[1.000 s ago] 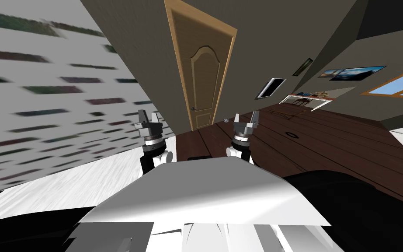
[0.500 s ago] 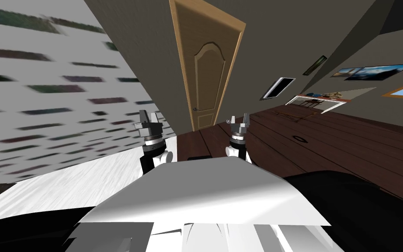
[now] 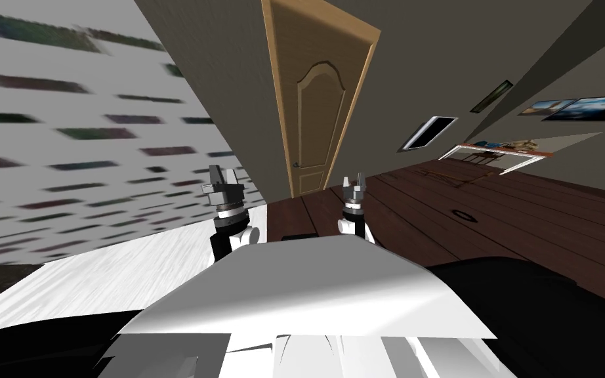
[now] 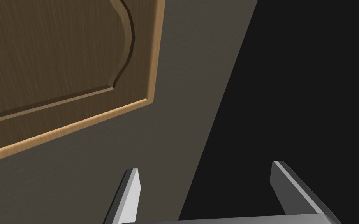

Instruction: Pull the door open

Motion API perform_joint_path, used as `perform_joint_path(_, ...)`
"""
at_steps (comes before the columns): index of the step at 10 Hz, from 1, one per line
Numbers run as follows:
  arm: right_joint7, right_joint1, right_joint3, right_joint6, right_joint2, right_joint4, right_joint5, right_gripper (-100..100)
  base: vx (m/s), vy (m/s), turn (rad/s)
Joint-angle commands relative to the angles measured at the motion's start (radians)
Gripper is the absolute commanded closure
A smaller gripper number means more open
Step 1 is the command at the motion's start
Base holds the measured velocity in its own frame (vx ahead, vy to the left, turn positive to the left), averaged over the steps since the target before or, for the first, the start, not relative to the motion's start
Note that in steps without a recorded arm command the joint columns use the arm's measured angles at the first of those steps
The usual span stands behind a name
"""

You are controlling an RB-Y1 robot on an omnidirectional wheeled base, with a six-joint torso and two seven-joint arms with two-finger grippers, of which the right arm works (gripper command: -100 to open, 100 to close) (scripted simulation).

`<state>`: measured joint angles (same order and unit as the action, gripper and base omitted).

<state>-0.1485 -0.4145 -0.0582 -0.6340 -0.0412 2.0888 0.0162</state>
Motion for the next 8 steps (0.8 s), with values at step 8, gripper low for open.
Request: perform_joint_path(8, -0.013, 0.091, -0.05, -0.001, -0.032, -0.213, 0.042, -100, 0.087, 0.013, 0.077)
